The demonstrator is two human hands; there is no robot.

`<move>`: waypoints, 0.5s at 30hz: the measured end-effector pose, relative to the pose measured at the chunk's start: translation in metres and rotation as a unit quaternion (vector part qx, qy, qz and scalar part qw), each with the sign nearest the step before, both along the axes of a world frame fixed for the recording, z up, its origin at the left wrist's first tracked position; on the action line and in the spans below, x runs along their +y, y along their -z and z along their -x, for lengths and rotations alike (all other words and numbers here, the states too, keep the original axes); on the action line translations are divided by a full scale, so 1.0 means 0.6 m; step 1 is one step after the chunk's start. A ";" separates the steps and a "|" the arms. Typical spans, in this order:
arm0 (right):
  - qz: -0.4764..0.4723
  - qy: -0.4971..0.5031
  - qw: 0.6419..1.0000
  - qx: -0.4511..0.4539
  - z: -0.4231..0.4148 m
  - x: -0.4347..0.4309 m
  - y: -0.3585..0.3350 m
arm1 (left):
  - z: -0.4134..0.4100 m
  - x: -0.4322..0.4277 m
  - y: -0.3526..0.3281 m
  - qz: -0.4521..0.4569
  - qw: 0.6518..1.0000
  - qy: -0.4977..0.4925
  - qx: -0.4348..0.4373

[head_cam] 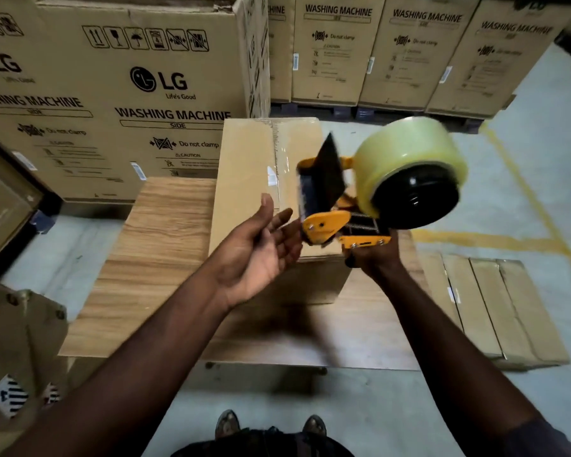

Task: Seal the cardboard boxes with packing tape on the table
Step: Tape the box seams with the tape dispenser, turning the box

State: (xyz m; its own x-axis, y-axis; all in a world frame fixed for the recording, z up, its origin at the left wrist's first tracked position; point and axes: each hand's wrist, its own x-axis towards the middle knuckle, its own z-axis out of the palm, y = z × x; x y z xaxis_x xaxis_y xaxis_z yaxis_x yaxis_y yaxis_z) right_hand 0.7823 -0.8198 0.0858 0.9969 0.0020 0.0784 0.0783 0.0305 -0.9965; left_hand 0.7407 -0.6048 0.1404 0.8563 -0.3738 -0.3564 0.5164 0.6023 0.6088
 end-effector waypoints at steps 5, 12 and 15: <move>0.118 -0.079 0.989 -0.046 0.018 0.025 -0.011 | 0.023 0.012 0.029 0.006 0.999 -0.042 0.021; 0.181 -0.121 0.967 -0.130 0.008 0.043 0.000 | 0.056 0.080 0.094 0.149 0.986 -0.051 0.062; 0.218 -0.130 0.952 -0.173 0.003 0.054 0.009 | 0.073 0.101 0.110 0.156 0.980 -0.074 0.100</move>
State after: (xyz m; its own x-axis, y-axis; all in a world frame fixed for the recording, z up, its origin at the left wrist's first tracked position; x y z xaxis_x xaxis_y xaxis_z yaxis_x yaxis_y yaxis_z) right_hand 0.7805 -0.7872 0.0803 0.8728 0.3525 0.3376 0.4505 -0.3158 -0.8350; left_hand 0.6971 -0.5444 0.0745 0.8341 -0.3686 -0.4104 0.4995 0.8204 0.2783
